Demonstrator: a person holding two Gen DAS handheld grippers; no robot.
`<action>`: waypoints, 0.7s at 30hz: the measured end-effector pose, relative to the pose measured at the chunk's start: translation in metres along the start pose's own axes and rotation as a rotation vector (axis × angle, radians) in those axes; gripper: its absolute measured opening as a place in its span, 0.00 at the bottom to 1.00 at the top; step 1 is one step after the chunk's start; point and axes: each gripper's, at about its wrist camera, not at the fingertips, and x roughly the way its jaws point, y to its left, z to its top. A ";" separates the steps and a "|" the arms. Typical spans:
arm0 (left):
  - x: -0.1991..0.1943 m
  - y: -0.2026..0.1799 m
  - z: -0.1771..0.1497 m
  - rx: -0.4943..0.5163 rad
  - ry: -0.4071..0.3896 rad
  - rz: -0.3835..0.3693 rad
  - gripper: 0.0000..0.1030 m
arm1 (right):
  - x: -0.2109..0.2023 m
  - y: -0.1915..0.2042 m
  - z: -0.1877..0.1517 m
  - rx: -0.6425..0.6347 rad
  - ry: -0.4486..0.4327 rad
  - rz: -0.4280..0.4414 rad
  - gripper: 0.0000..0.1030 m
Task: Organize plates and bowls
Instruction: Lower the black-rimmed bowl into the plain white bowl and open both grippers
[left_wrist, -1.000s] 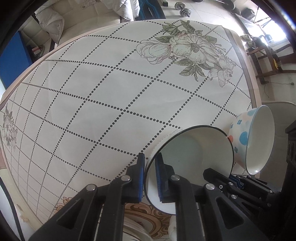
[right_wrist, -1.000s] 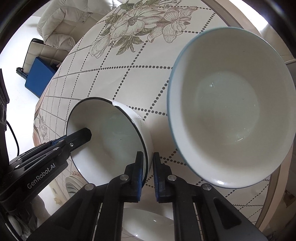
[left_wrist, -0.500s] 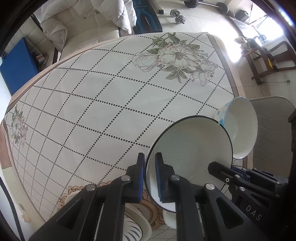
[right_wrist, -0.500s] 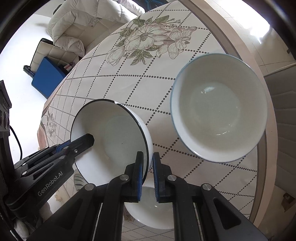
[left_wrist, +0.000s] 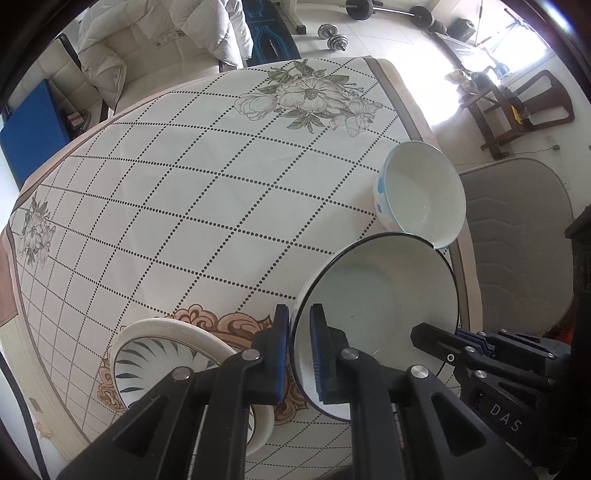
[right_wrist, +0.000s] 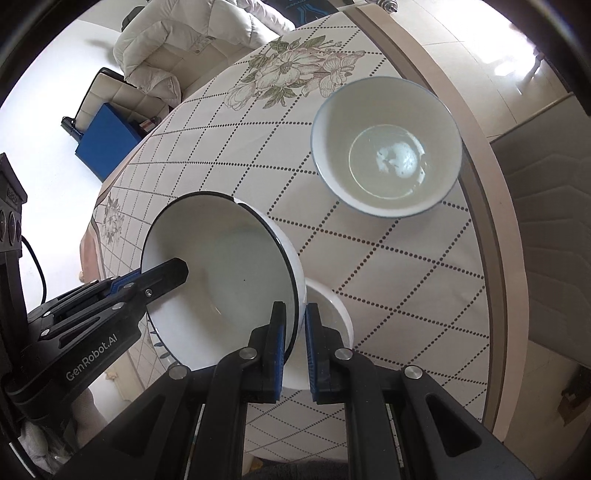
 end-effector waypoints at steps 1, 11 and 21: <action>0.001 -0.002 -0.004 0.005 0.004 0.002 0.09 | 0.000 -0.003 -0.005 0.005 0.002 0.001 0.11; 0.032 -0.002 -0.032 0.007 0.080 0.000 0.09 | 0.027 -0.017 -0.036 0.009 0.061 -0.012 0.11; 0.056 -0.007 -0.040 0.034 0.128 0.032 0.09 | 0.051 -0.021 -0.045 -0.008 0.097 -0.056 0.11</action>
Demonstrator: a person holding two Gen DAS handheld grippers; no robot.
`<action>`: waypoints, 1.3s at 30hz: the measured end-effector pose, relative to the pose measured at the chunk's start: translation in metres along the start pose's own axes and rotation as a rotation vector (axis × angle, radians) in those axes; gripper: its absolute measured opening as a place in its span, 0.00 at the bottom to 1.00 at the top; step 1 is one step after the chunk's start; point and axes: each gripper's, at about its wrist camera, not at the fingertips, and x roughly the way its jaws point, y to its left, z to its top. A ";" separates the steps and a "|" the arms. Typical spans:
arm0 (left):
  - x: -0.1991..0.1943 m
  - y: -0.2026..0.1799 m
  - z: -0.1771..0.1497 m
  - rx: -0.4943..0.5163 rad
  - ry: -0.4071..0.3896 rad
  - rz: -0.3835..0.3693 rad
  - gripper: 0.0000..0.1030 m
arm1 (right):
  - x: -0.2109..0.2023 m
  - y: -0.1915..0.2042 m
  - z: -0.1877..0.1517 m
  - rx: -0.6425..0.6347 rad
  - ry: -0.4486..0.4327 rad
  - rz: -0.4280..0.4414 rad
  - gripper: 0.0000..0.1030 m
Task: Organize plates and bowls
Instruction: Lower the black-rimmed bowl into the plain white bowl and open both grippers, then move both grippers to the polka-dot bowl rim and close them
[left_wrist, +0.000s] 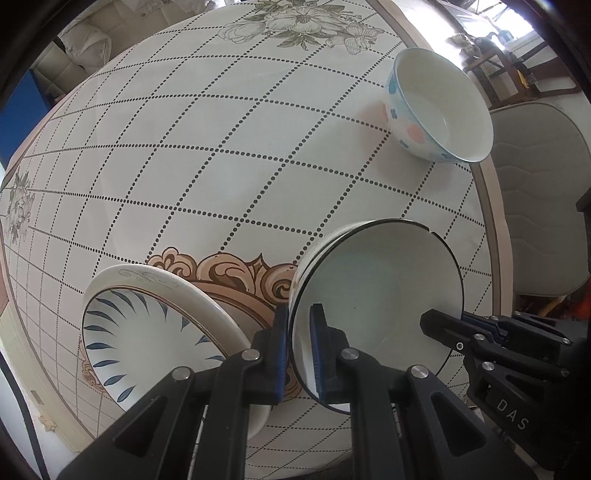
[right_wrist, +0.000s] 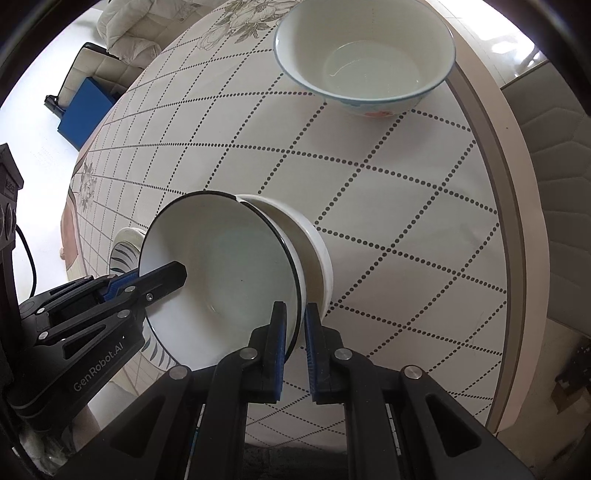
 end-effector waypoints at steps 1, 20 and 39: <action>0.001 -0.001 0.000 0.004 0.001 0.005 0.09 | 0.000 0.000 0.000 -0.002 0.000 -0.004 0.11; -0.003 -0.001 -0.003 -0.006 0.010 0.016 0.09 | 0.001 -0.002 0.003 -0.002 0.030 -0.019 0.11; -0.080 -0.020 -0.016 -0.106 -0.221 0.085 0.36 | -0.084 0.010 -0.012 -0.119 -0.153 -0.106 0.14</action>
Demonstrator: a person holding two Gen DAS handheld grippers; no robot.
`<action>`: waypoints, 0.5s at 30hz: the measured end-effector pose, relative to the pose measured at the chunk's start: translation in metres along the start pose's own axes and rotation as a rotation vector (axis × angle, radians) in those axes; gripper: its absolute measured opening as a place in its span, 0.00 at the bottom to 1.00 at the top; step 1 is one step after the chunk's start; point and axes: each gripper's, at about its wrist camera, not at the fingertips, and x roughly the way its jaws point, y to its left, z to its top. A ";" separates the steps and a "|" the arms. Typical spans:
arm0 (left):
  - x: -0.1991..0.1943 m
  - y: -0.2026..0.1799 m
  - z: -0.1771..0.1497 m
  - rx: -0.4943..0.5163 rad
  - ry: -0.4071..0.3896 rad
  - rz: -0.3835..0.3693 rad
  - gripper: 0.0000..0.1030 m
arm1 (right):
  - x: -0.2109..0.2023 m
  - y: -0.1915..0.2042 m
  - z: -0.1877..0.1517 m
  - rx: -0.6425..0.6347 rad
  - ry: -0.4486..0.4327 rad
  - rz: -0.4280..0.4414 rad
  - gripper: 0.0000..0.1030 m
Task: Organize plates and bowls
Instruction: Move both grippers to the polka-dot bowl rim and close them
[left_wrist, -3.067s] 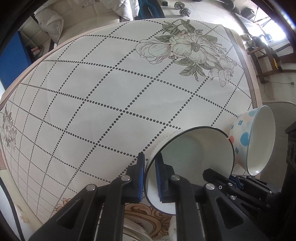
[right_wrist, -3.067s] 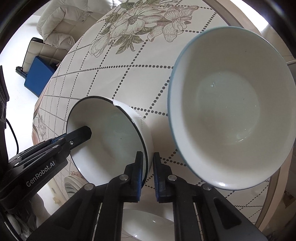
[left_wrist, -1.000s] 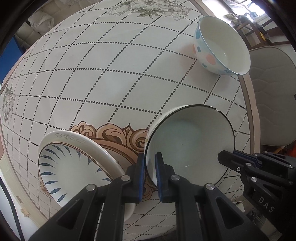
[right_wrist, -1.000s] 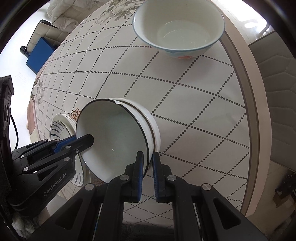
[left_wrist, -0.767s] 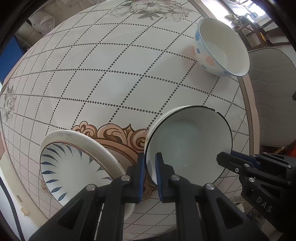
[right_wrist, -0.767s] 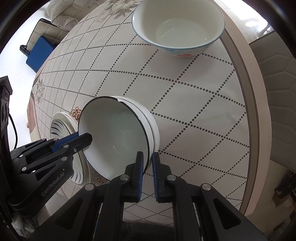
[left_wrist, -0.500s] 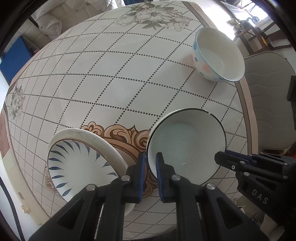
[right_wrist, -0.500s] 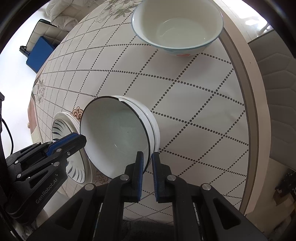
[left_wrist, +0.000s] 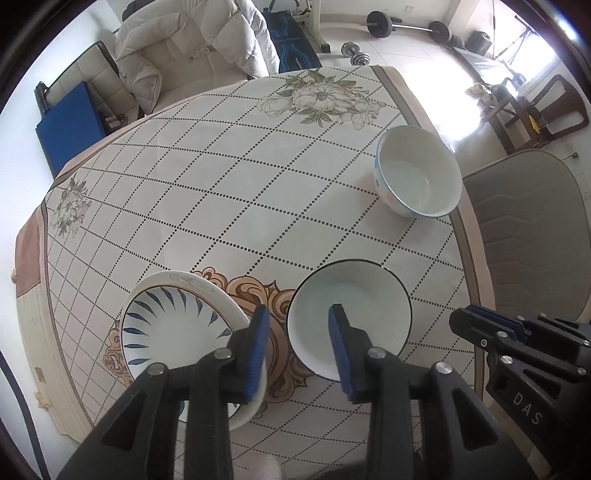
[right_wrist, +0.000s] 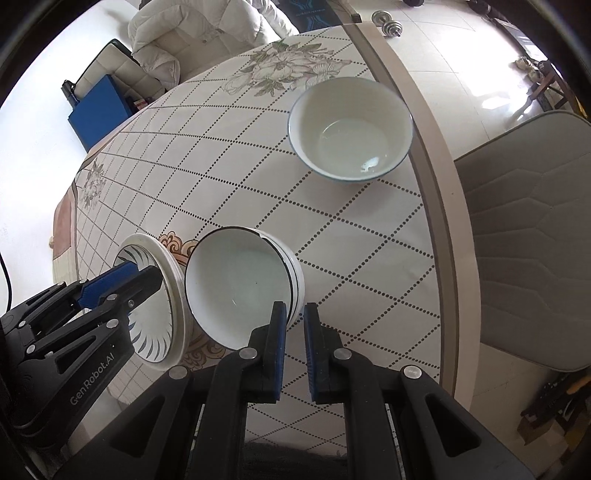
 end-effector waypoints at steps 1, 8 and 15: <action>0.000 -0.001 0.004 0.000 0.006 -0.009 0.44 | -0.005 -0.002 0.002 0.003 -0.008 -0.008 0.17; 0.007 -0.011 0.043 -0.003 0.001 -0.046 0.76 | -0.018 -0.028 0.027 0.045 -0.048 -0.017 0.66; 0.030 -0.033 0.098 0.035 0.033 -0.063 0.76 | -0.001 -0.068 0.070 0.146 -0.048 -0.011 0.77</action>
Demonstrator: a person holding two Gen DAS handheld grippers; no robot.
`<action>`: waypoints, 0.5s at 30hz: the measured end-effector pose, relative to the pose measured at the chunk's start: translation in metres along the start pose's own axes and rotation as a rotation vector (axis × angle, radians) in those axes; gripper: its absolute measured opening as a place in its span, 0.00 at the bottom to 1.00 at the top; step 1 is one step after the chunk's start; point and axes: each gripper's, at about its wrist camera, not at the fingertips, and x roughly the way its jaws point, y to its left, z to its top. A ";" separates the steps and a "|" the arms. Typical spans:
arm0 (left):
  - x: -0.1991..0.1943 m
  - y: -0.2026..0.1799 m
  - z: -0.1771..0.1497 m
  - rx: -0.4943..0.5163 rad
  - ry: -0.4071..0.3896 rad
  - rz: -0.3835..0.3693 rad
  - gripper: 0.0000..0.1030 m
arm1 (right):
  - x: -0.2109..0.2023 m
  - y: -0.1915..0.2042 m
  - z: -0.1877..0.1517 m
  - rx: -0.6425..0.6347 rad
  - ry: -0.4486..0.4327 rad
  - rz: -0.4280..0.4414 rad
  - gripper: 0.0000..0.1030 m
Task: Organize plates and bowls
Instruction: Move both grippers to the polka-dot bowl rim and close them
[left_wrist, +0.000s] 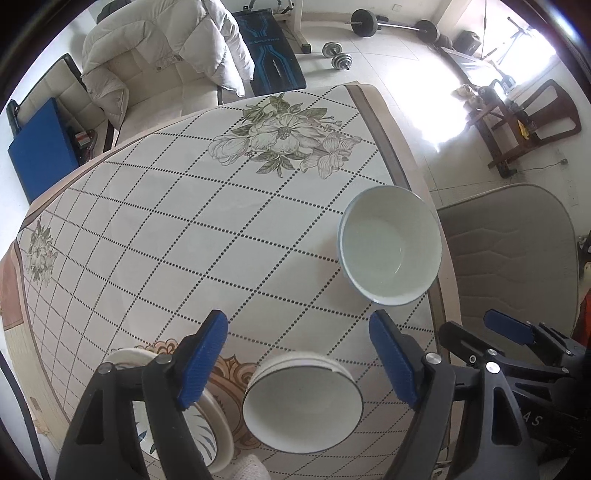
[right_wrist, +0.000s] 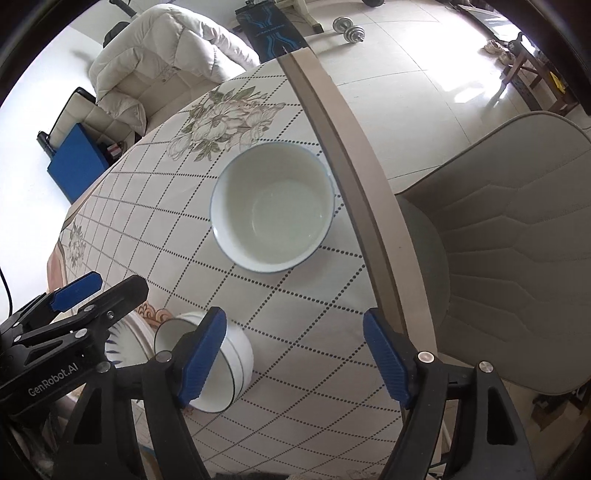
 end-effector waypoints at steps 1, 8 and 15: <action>0.005 -0.003 0.009 0.009 0.008 0.006 0.76 | 0.005 -0.005 0.008 0.014 0.006 -0.004 0.77; 0.050 -0.019 0.057 0.033 0.088 0.022 0.74 | 0.040 -0.028 0.061 0.072 0.034 0.023 0.77; 0.092 -0.019 0.076 0.019 0.190 -0.026 0.58 | 0.075 -0.038 0.090 0.114 0.086 0.062 0.74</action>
